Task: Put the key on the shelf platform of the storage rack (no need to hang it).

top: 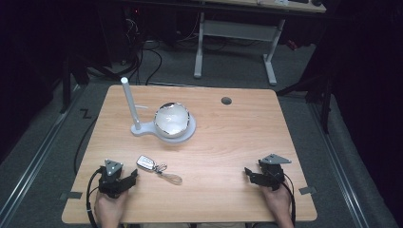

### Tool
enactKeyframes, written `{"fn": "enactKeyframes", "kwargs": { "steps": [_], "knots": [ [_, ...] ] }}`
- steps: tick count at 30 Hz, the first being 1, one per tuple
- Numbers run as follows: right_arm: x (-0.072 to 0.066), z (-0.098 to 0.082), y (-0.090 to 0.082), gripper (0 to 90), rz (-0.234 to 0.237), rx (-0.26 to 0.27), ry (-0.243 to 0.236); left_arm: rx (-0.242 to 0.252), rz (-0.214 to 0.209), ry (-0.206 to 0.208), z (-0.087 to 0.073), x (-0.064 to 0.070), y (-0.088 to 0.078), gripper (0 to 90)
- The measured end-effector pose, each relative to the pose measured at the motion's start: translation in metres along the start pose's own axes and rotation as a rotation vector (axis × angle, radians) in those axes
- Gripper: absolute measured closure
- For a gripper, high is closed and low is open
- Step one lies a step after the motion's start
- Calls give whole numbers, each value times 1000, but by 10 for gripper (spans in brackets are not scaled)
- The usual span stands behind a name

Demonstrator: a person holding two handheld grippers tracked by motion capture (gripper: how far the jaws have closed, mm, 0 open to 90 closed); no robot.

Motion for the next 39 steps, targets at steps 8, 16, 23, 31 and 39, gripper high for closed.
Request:
{"fn": "enactKeyframes", "kwargs": {
  "steps": [8,16,23,31,39],
  "knots": [
    [0,0,0,300,-1,1,1,2,-2,-5,0,0,0,373],
    [0,0,0,301,-2,1,2,3,3,-18,1,1,1,363],
    [0,0,0,301,-3,1,2,-10,19,0,3,6,4,330],
    [0,0,0,301,-3,1,2,-15,-57,41,3,27,2,311],
    [0,0,0,301,-2,1,2,-18,-131,110,6,59,-1,340]
  ]
}}
Point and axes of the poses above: each handheld gripper's, and its own axes: y roughly forward along the jaws, z roughly out of its top, x roughly to its right, the point moved 2 cm from there along y, roughly forward along the jaws, and after that the axes turned 6 degrees about -z, right-handed, at the moved point
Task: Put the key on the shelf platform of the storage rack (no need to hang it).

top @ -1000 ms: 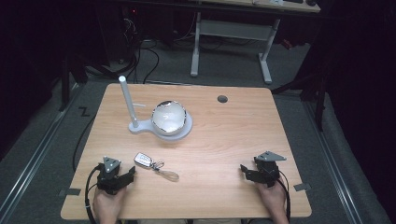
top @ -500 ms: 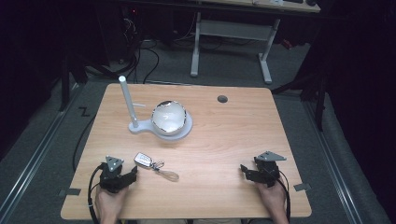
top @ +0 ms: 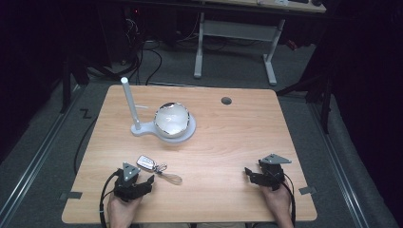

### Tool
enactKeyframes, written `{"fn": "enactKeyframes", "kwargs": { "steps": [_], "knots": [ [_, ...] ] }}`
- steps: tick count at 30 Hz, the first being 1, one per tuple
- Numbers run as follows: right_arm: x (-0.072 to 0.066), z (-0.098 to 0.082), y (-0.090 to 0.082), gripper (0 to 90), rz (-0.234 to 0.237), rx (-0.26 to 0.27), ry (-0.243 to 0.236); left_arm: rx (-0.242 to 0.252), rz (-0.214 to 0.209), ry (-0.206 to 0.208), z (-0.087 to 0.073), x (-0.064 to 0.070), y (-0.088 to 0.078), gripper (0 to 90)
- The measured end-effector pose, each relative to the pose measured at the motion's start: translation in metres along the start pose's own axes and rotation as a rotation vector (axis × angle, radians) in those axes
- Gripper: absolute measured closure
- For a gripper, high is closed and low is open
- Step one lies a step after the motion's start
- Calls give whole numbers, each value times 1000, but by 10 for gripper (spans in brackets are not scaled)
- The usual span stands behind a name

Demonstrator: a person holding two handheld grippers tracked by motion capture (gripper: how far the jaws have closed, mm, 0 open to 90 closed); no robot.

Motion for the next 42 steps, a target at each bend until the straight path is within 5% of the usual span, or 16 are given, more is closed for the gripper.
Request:
{"fn": "enactKeyframes", "kwargs": {
  "steps": [4,10,26,42],
  "knots": [
    [0,0,0,301,0,0,-1,-1,-34,18,4,13,4,339],
    [0,0,0,301,1,0,0,-7,-67,-14,9,20,14,320],
    [0,0,0,300,0,0,-1,-20,-72,-85,22,24,28,281],
    [0,0,0,300,0,0,0,-57,-23,-67,27,31,36,290]
  ]
}}
Point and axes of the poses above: each handheld gripper's, and its own axes: y roughly forward along the jaws, z roughly out of its top, x roughly to its right, the point moved 2 cm from there along y, roughly forward along the jaws, and after that the axes turned 6 degrees about -z, right-handed, at the moved point
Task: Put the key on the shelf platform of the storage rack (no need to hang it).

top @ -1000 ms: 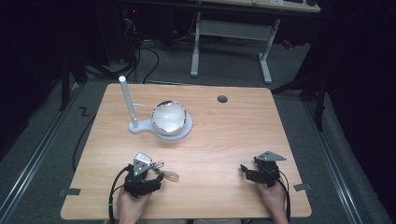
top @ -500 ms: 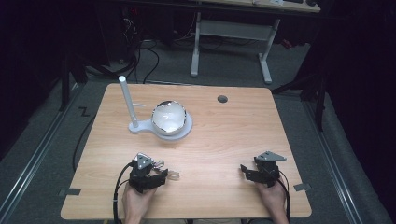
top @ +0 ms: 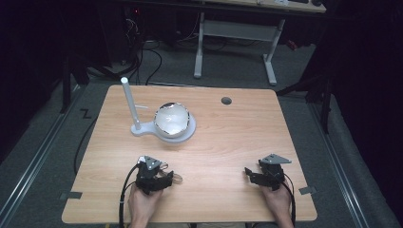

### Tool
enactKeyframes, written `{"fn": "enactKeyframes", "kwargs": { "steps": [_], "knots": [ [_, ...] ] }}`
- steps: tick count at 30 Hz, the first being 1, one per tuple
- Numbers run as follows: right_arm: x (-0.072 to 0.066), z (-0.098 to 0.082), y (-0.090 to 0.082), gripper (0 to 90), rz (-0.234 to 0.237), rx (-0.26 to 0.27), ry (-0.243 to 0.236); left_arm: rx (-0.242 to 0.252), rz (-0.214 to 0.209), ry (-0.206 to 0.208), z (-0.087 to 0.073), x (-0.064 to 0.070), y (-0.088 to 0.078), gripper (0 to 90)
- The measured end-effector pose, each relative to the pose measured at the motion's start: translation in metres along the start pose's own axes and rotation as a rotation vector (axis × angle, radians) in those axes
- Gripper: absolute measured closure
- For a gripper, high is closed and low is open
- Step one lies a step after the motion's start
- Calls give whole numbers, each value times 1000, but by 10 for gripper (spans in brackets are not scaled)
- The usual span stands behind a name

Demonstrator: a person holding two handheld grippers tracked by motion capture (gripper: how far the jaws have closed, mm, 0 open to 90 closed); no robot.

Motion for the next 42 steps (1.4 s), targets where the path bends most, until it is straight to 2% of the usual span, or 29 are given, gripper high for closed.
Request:
{"fn": "enactKeyframes", "kwargs": {
  "steps": [7,11,13,17,24,28,32,36,42],
  "knots": [
    [0,0,0,300,0,0,0,-7,-17,-9,0,-1,-1,346],
    [0,0,0,300,0,0,0,-7,-38,-18,0,-5,-3,452],
    [0,0,0,300,0,0,0,-11,-37,-23,0,-7,-3,458],
    [0,0,0,300,0,0,-1,-4,-24,-26,1,-10,-4,546],
    [0,0,0,300,0,1,-1,-10,-5,-35,4,-16,-5,605],
    [0,0,0,300,1,1,-1,-2,0,-50,5,-20,-5,662],
    [0,0,0,300,0,0,-1,-3,8,-47,6,-22,-5,725],
    [0,0,0,300,0,0,-1,-25,27,-37,9,-25,-5,775],
    [0,0,0,300,0,0,-2,-43,46,-43,6,-32,-5,863]
  ]
}}
Point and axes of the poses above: each handheld gripper's, and its own axes: y roughly forward along the jaws, z roughly out of its top, x roughly to its right, the point moved 2 cm from there along y, roughly forward along the jaws, and after that the axes turned 6 degrees about -z, right-handed, at the moved point
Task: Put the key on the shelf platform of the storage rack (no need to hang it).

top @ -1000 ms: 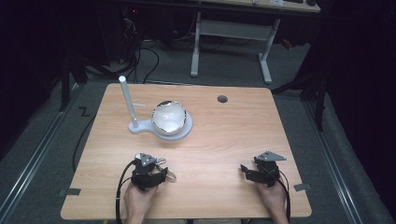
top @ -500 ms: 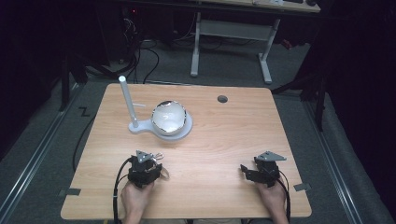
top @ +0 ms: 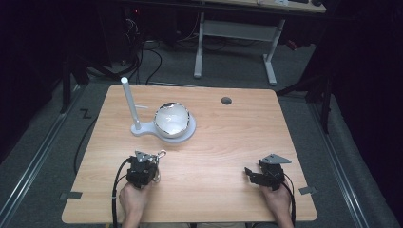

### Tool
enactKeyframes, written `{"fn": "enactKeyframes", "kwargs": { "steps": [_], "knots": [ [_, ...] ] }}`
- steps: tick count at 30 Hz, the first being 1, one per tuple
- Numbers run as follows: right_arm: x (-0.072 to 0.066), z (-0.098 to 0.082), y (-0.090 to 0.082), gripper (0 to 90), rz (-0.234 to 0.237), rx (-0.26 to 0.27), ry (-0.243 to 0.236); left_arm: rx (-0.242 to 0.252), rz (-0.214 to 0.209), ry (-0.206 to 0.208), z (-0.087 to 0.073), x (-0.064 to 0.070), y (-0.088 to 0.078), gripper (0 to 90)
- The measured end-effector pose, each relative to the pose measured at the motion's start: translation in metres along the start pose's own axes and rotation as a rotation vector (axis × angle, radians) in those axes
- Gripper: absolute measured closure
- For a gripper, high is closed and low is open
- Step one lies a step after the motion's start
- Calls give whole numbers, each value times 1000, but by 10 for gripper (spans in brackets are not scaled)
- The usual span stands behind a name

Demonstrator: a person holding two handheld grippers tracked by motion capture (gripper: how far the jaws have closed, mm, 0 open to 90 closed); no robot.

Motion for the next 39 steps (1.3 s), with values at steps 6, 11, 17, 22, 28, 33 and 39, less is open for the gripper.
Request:
{"fn": "enactKeyframes", "kwargs": {
  "steps": [6,11,17,22,28,33,39],
  "knots": [
    [0,0,0,300,0,0,0,5,2,13,-1,-1,0,885],
    [0,0,0,300,0,0,1,14,3,32,-2,-1,0,892],
    [0,0,0,300,0,-1,2,33,-16,51,0,0,-5,894],
    [0,0,0,300,0,-1,2,44,-28,68,3,1,-10,895],
    [0,0,0,300,0,0,1,80,-43,90,7,4,-21,894],
    [0,0,0,300,0,-1,2,117,-59,89,13,4,-31,895],
    [0,0,0,300,0,0,0,158,-81,93,21,2,-43,895]
  ]
}}
Point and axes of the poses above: each handheld gripper's, and its own axes: y roughly forward along the jaws, z roughly out of its top, x roughly to its right, the point moved 2 cm from there along y, roughly forward along the jaws, and after that the axes turned 6 degrees about -z, right-handed, at the moved point
